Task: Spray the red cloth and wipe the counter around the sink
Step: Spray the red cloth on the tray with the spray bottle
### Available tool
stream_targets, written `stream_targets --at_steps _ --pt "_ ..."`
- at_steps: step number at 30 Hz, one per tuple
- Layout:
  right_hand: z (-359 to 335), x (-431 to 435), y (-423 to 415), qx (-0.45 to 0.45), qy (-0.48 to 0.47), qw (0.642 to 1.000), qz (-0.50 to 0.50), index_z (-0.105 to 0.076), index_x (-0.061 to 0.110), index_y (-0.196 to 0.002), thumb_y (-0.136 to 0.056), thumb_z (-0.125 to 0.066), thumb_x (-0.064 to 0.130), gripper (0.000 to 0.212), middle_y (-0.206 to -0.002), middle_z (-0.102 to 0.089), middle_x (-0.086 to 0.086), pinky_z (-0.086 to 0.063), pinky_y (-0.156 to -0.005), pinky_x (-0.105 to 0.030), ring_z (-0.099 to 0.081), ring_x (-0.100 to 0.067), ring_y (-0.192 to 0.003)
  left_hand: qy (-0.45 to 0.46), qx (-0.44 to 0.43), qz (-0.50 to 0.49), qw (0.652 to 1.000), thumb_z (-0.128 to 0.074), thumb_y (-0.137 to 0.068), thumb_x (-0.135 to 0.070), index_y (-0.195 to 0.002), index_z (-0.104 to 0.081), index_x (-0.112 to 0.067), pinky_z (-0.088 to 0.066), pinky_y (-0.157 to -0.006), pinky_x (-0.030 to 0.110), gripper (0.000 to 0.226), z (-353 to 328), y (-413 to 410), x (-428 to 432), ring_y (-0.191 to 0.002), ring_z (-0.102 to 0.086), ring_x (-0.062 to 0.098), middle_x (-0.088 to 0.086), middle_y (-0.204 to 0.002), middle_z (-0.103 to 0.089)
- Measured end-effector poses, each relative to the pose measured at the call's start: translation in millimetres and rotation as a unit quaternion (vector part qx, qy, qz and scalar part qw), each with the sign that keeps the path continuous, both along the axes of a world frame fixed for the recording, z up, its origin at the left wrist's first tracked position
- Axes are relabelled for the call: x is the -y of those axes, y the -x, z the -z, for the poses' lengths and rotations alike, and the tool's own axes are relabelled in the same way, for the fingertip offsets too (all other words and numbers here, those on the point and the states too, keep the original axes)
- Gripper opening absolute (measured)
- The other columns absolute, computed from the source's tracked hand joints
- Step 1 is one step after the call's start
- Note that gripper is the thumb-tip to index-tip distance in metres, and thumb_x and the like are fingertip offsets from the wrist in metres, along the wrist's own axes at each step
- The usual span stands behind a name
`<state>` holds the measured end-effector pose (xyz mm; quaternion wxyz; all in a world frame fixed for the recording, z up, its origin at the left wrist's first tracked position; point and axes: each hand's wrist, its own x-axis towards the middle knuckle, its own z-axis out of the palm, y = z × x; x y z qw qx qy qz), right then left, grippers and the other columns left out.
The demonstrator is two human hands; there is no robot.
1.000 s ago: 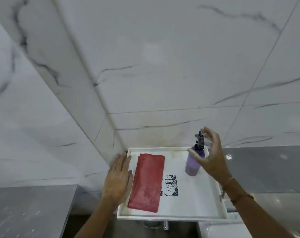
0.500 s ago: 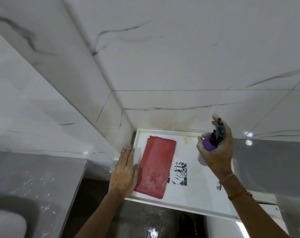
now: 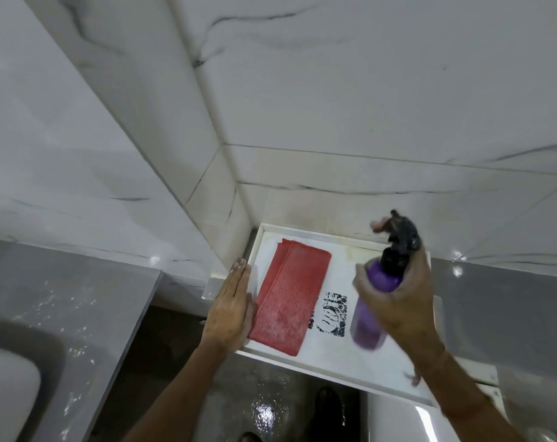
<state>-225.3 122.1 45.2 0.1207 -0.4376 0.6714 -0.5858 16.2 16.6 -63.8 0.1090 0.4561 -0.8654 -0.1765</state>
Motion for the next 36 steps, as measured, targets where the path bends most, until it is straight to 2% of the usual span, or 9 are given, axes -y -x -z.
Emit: stream_targets --at_steps 5,9,11,15,19,23,26,31,36 --pt "10 -33 -50 0.095 -0.12 0.985 -0.083 -0.057 0.025 -0.095 -0.068 -0.078 0.001 0.041 -0.09 -0.064 0.008 -0.047 -0.07 -0.004 -0.061 -0.001 -0.077 0.01 -0.019 0.01 1.0 -0.041 -0.1 -0.014 -0.147 -0.022 -0.001 -0.008 -0.118 0.036 0.052 -4 0 -1 -0.146 -0.012 0.022 0.017 -0.157 -0.02" --pt "30 -44 -74 0.222 -0.284 0.923 -0.136 -0.055 0.04 -0.094 -0.069 -0.082 0.017 0.043 -0.097 -0.063 0.013 -0.051 -0.085 -0.026 -0.063 -0.009 -0.091 0.005 -0.03 0.003 1.0 -0.041 -0.1 -0.016 -0.147 -0.022 0.0 -0.009 -0.118 0.037 0.053 -5 1 -2 -0.147 -0.016 0.027 0.018 -0.157 -0.02" --pt "38 -47 -82 0.237 -0.319 0.908 -0.132 -0.057 0.039 -0.092 -0.069 -0.082 0.018 0.04 -0.096 -0.063 0.014 -0.05 -0.085 -0.026 -0.062 -0.011 -0.094 0.009 -0.036 0.004 0.999 -0.042 -0.1 -0.014 -0.146 -0.023 0.001 -0.01 -0.118 0.038 0.052 -4 0 -2 -0.146 -0.019 0.029 0.019 -0.157 -0.022" --pt "42 -49 -90 0.229 -0.336 0.908 -0.103 -0.063 0.034 -0.081 -0.071 -0.078 0.011 0.029 -0.081 -0.068 0.013 -0.051 -0.076 -0.022 -0.065 -0.011 -0.084 0.003 -0.036 0.003 0.999 -0.039 -0.1 -0.018 -0.147 -0.019 -0.001 -0.013 -0.121 0.038 0.053 -2 0 -2 -0.147 -0.015 0.028 0.016 -0.158 -0.019" --pt "39 -48 -94 0.247 -0.377 0.887 -0.099 -0.058 0.031 -0.099 -0.071 -0.08 0.021 0.037 -0.097 -0.064 0.009 -0.052 -0.079 -0.027 -0.061 -0.013 -0.093 0.001 -0.041 -0.001 0.999 -0.039 -0.101 -0.02 -0.147 -0.018 -0.002 -0.009 -0.119 0.036 0.054 -1 -1 -3 -0.147 -0.015 0.028 0.017 -0.158 -0.018" --pt "33 -47 -95 0.24 -0.362 0.898 -0.07 -0.06 0.027 -0.089 -0.073 -0.078 0.016 0.027 -0.09 -0.067 0.0 -0.056 -0.071 -0.029 -0.066 -0.023 -0.087 0.004 -0.049 -0.003 0.999 -0.038 -0.101 -0.02 -0.148 -0.017 -0.002 -0.005 -0.118 0.032 0.054 -1 -1 -3 -0.148 -0.013 0.026 0.016 -0.159 -0.017" --pt "30 -44 -95 0.259 -0.379 0.886 -0.064 -0.058 0.027 -0.104 -0.074 -0.078 0.021 0.037 -0.101 -0.064 -0.003 -0.057 -0.084 -0.042 -0.064 -0.026 -0.094 0.007 -0.054 -0.002 0.999 -0.038 -0.101 -0.02 -0.148 -0.018 -0.002 -0.003 -0.117 0.031 0.053 0 -2 -2 -0.148 -0.013 0.026 0.016 -0.159 -0.018" --pt "26 -41 -97 0.259 -0.387 0.883 -0.054 -0.057 0.016 -0.111 -0.076 -0.077 0.017 0.04 -0.107 -0.064 -0.009 -0.055 -0.09 -0.05 -0.063 -0.033 -0.099 0.007 -0.05 -0.007 0.999 -0.038 -0.102 -0.022 -0.148 -0.019 -0.003 -0.002 -0.116 0.031 0.054 2 -2 -2 -0.148 -0.014 0.026 0.016 -0.159 -0.019" --pt "26 -42 -96 0.252 -0.389 0.885 -0.05 -0.06 0.014 -0.103 -0.075 -0.077 0.012 0.033 -0.1 -0.067 -0.013 -0.057 -0.086 -0.045 -0.065 -0.033 -0.094 0.006 -0.043 -0.013 0.999 -0.037 -0.102 -0.024 -0.149 -0.017 -0.005 0.002 -0.115 0.032 0.054 4 -2 -2 -0.148 -0.012 0.025 0.014 -0.159 -0.018"
